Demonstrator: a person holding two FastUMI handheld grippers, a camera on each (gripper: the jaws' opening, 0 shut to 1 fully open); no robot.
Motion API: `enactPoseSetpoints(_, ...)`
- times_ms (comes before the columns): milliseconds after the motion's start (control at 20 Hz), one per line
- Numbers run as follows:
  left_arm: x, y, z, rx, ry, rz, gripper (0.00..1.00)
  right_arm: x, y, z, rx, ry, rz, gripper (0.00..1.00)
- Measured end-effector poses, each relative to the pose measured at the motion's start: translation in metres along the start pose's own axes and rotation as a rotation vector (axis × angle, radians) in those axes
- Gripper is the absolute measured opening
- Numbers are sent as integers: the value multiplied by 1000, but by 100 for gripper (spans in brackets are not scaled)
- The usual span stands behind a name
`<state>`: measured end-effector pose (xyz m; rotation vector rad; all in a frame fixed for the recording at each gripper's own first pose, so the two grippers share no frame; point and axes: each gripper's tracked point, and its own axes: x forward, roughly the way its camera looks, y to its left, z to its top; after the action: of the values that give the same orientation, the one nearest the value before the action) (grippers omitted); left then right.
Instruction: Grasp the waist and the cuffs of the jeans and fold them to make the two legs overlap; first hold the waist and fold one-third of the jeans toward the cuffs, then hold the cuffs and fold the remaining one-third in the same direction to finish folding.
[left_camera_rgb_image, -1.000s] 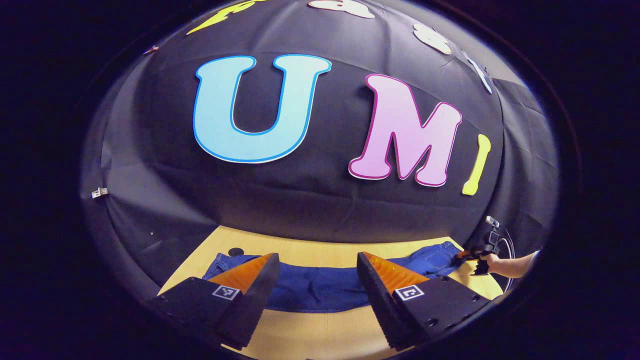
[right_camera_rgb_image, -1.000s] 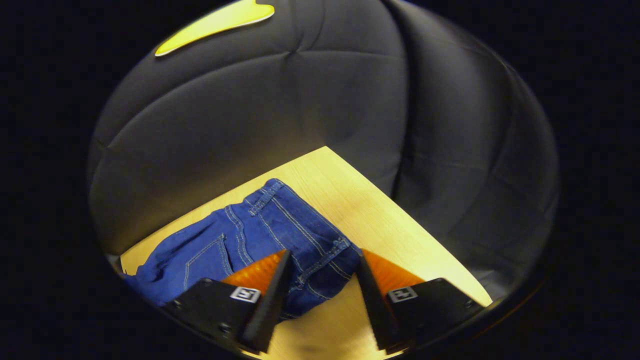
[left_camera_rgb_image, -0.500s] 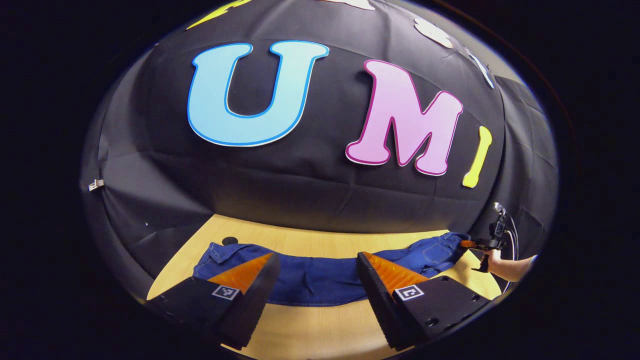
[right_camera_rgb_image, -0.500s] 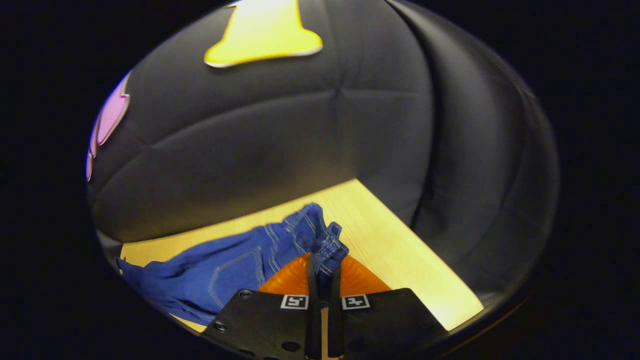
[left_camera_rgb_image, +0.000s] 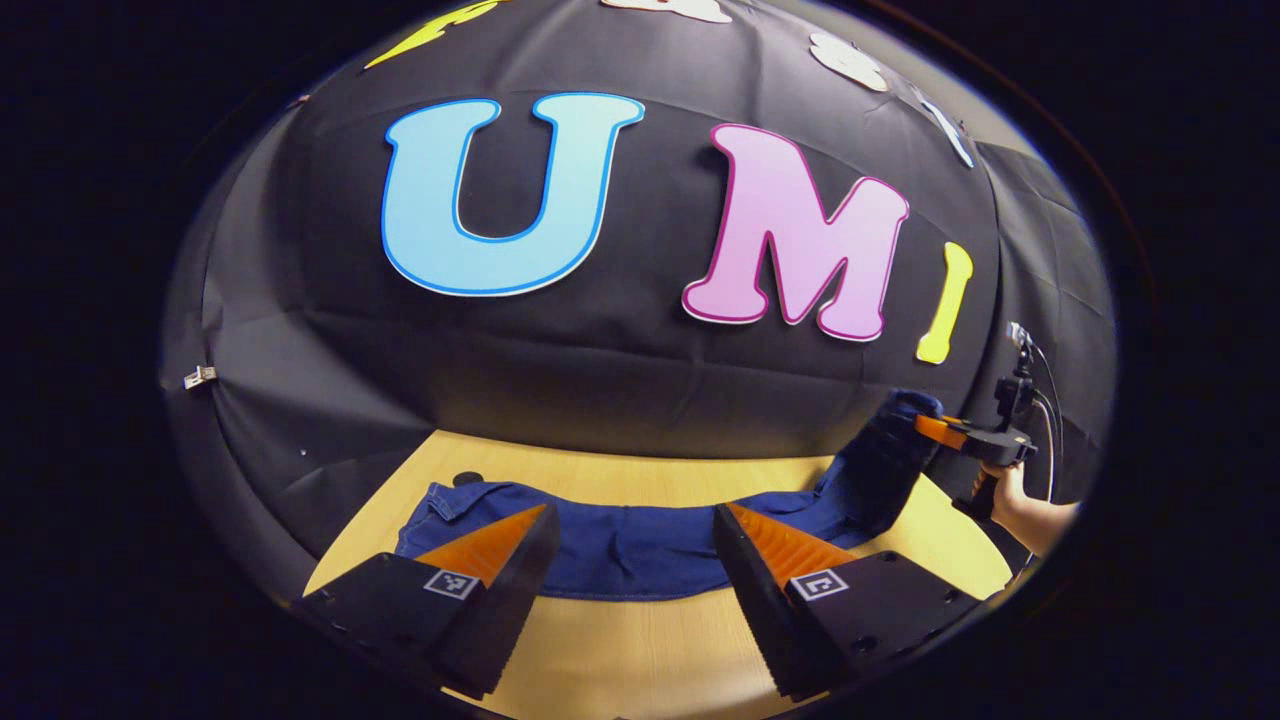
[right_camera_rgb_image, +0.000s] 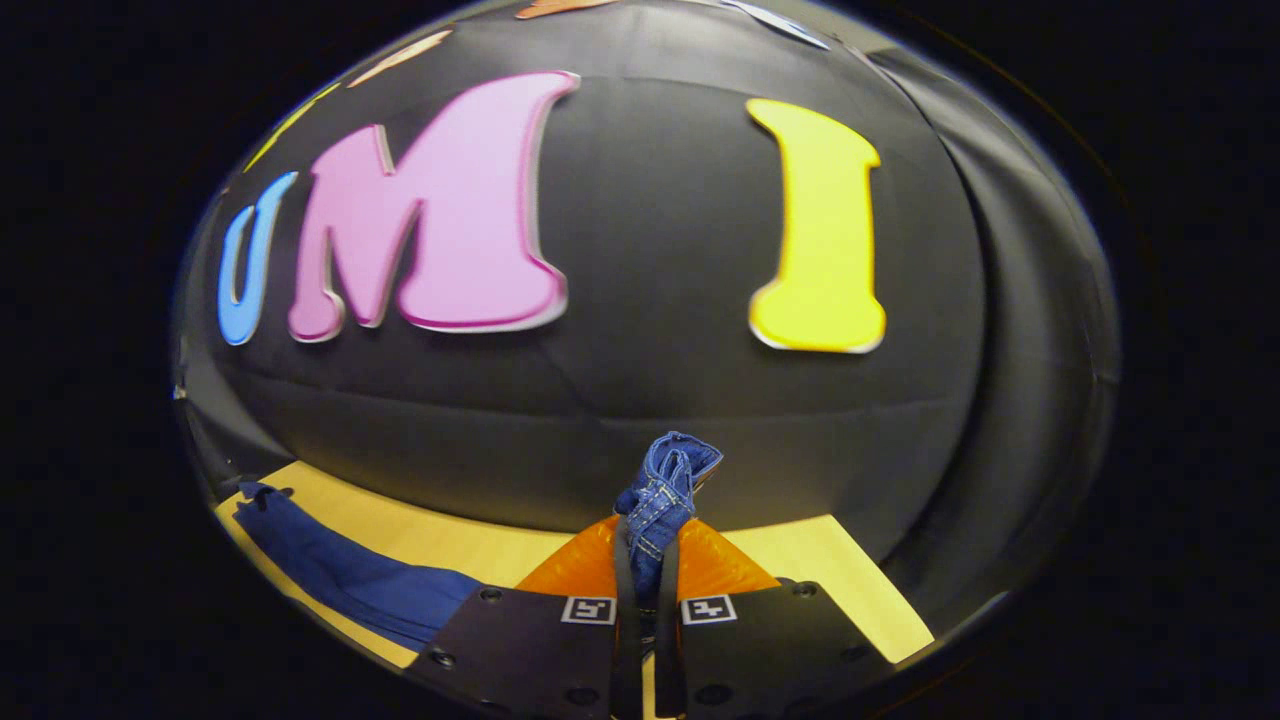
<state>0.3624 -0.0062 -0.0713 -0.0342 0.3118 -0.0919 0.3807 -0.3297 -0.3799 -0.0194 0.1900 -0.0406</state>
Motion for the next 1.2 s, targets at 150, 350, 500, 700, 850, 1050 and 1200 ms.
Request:
enactPoseSetpoints(150,-6,9,-18,-40,7,3,97,0,6,-21,-81,-42,114,8)
enactPoseSetpoints(350,-7,40,-43,-164,15,50,97,6,-11,-38,-117,-10,211,8)
enactPoseSetpoints(500,-5,65,-65,-193,21,92,97,10,-21,-63,-137,50,255,8)
enactPoseSetpoints(700,5,98,-86,-259,16,157,96,12,-24,-90,-155,116,279,10)
enactPoseSetpoints(850,16,136,-99,-293,15,217,97,3,-3,-117,-111,164,318,20)
enactPoseSetpoints(1050,38,208,-114,-252,31,342,97,-15,22,-173,13,381,377,77)
enactPoseSetpoints(1200,70,250,-121,-238,55,368,97,-27,16,-162,-15,384,365,99)
